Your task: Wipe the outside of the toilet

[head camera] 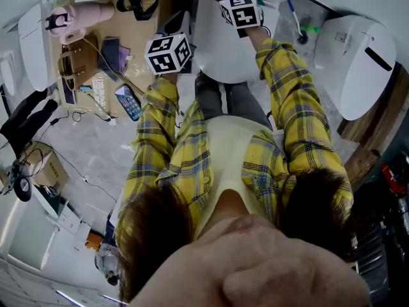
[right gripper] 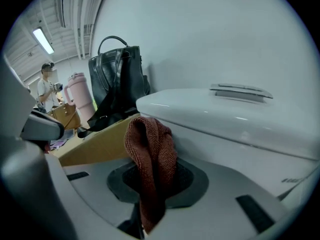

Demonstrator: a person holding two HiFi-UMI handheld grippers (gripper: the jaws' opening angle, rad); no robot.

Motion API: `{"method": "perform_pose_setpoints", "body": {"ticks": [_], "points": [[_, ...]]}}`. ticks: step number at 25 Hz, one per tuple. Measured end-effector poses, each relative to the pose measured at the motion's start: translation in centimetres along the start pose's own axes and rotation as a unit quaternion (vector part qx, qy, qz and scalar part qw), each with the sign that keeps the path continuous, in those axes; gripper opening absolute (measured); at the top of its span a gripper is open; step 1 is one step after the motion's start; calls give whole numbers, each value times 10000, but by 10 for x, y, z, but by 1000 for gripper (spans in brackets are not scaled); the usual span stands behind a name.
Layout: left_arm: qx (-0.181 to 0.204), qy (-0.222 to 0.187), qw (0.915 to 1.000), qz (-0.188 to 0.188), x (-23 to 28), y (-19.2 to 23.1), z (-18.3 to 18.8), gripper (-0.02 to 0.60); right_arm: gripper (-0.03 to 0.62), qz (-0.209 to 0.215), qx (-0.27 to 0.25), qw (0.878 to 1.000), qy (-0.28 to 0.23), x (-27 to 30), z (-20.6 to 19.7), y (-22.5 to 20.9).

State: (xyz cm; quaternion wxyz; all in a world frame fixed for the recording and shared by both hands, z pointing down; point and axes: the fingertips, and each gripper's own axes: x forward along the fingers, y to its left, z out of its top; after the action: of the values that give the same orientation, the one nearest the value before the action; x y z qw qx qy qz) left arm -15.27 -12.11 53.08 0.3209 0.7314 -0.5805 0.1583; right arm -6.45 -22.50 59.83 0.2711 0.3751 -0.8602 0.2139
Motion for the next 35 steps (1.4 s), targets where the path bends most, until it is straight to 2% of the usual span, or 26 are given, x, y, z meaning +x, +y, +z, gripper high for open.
{"method": "perform_pose_setpoints", "body": {"ticks": [11, 21, 25, 32, 35], "points": [[243, 266, 9977, -570, 21, -37, -2, 8, 83, -710, 489, 9962, 121, -46, -42, -75], [465, 448, 9914, -1139, 44, -78, -1, 8, 83, -1248, 920, 9878, 108, -82, -69, -125], [718, 459, 9870, -1361, 51, -96, 1, 8, 83, -1411, 1006, 9848, 80, -95, -73, -142], [922, 558, 9814, -1592, 65, -120, 0, 8, 83, -1682, 1180, 9787, 61, -114, -84, -170], [960, 519, 9814, -1578, 70, -124, 1, 8, 83, -1781, 1232, 9762, 88, -120, -90, -178]]}}
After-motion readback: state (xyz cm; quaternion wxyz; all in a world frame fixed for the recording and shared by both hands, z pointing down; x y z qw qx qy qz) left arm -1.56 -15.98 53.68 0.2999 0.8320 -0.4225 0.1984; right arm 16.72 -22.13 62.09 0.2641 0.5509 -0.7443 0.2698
